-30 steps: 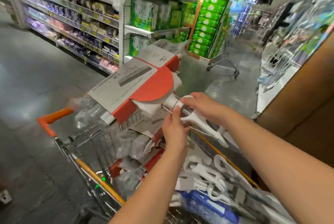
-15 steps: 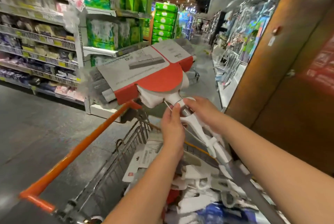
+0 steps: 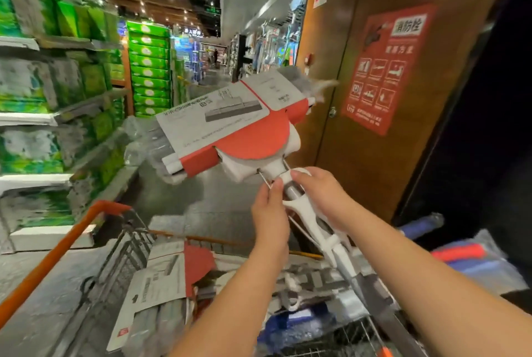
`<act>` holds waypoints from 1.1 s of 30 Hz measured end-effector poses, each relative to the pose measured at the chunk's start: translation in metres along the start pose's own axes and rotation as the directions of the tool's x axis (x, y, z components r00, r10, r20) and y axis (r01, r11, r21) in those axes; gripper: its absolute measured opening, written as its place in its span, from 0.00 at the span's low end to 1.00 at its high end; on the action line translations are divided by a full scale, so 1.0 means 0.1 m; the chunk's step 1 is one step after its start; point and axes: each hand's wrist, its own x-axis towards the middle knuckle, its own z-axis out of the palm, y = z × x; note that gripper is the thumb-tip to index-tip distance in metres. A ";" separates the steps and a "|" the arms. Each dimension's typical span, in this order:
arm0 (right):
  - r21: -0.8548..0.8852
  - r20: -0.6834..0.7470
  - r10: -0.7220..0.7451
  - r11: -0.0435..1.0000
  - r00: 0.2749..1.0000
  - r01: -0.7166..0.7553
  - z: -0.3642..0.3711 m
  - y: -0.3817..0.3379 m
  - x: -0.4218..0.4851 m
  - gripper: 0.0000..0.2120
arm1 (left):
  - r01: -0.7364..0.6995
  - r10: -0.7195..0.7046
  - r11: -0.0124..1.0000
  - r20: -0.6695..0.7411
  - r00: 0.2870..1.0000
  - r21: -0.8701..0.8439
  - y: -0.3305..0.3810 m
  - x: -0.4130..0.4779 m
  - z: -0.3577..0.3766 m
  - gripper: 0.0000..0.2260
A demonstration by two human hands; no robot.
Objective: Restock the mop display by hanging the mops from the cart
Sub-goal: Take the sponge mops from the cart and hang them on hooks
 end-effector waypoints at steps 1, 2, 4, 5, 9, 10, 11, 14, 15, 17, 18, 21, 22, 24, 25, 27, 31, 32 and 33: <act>0.002 -0.042 -0.008 1.000 0.999 0.008 -0.14 0.01 -0.08 0.11 | 0.008 -0.008 1.000 0.025 1.000 -0.004 -0.03 -0.06 0.12 0.11; 0.002 -0.090 -0.015 1.000 0.996 0.015 -0.28 0.01 -0.17 0.11 | 0.014 -0.014 1.000 0.048 0.999 -0.005 -0.05 -0.13 0.26 0.11; 0.005 -0.187 -0.020 1.000 0.982 0.021 -0.55 0.03 -0.36 0.10 | 0.045 -0.045 0.999 0.065 0.997 0.002 -0.11 -0.29 0.52 0.12; 0.012 -0.237 -0.025 1.000 0.971 0.029 -0.68 0.04 -0.46 0.10 | 0.071 -0.070 0.997 0.062 0.996 -0.012 -0.13 -0.39 0.65 0.12; 0.095 -0.422 -0.020 0.993 0.906 0.067 -1.13 0.04 -0.91 0.09 | 0.109 -0.096 0.989 0.130 0.987 -0.097 -0.24 -0.88 1.14 0.07; 0.103 -0.461 -0.021 0.992 0.887 0.077 -1.24 0.04 -1.05 0.09 | 0.101 -0.084 0.989 0.155 0.984 -0.104 -0.26 -1.03 1.26 0.07; 0.105 -0.494 -0.016 0.991 0.869 0.078 -1.34 0.06 -1.20 0.09 | 0.095 -0.078 0.991 0.165 0.983 -0.097 -0.30 -1.17 1.37 0.08; 0.089 -0.552 -0.005 0.994 0.834 0.065 -1.71 0.05 -1.64 0.09 | 0.088 -0.070 0.993 0.202 0.977 -0.082 -0.33 -1.61 1.69 0.13; 0.076 -0.560 -0.004 0.996 0.828 0.056 -1.84 0.05 -1.79 0.09 | 0.092 -0.071 0.992 0.222 0.972 -0.085 -0.32 -1.75 1.79 0.14; 0.043 -0.576 -0.017 0.998 0.817 0.051 -2.14 0.03 -2.10 0.09 | 0.112 -0.085 0.990 0.270 0.959 -0.083 -0.32 -2.02 2.02 0.14; 0.033 -0.583 -0.021 0.998 0.812 0.050 -2.28 0.02 -2.26 0.10 | 0.129 -0.100 0.988 0.291 0.952 -0.083 -0.30 -2.15 2.11 0.13; 0.082 -0.610 0.059 0.997 0.790 -0.011 -2.57 0.05 -2.67 0.16 | 0.165 -0.133 0.984 0.330 0.934 -0.070 -0.32 -2.52 2.38 0.11; 0.106 -0.616 0.102 0.993 0.781 -0.046 -2.61 0.07 -2.76 0.19 | 0.173 -0.143 0.983 0.340 0.929 -0.058 -0.34 -2.61 2.43 0.11; 0.142 -0.671 0.131 0.989 0.730 -0.047 -2.70 0.11 -2.96 0.20 | 0.200 -0.168 0.979 0.380 0.910 -0.044 -0.38 -2.85 2.53 0.12; 0.150 -0.703 0.128 0.988 0.700 -0.029 -2.73 0.12 -3.04 0.20 | 0.213 -0.179 0.976 0.394 0.901 -0.042 -0.40 -2.94 2.56 0.12; 0.147 -0.757 0.117 0.989 0.642 -0.007 -2.79 0.11 -3.21 0.20 | 0.229 -0.195 0.973 0.426 0.884 -0.030 -0.42 -3.10 2.62 0.11; 0.110 -0.825 0.078 0.994 0.560 0.023 -2.83 0.06 -3.44 0.19 | 0.266 -0.210 0.963 0.499 0.840 -0.041 -0.41 -3.30 2.67 0.11; 0.101 -0.838 0.064 0.994 0.541 0.039 -2.83 0.05 -3.47 0.19 | 0.282 -0.209 0.958 0.527 0.824 -0.061 -0.40 -3.33 2.68 0.11; 0.092 -0.851 0.051 0.994 0.523 0.053 -2.82 0.04 -3.50 0.19 | 0.302 -0.202 0.949 0.563 0.801 -0.090 -0.39 -3.35 2.69 0.11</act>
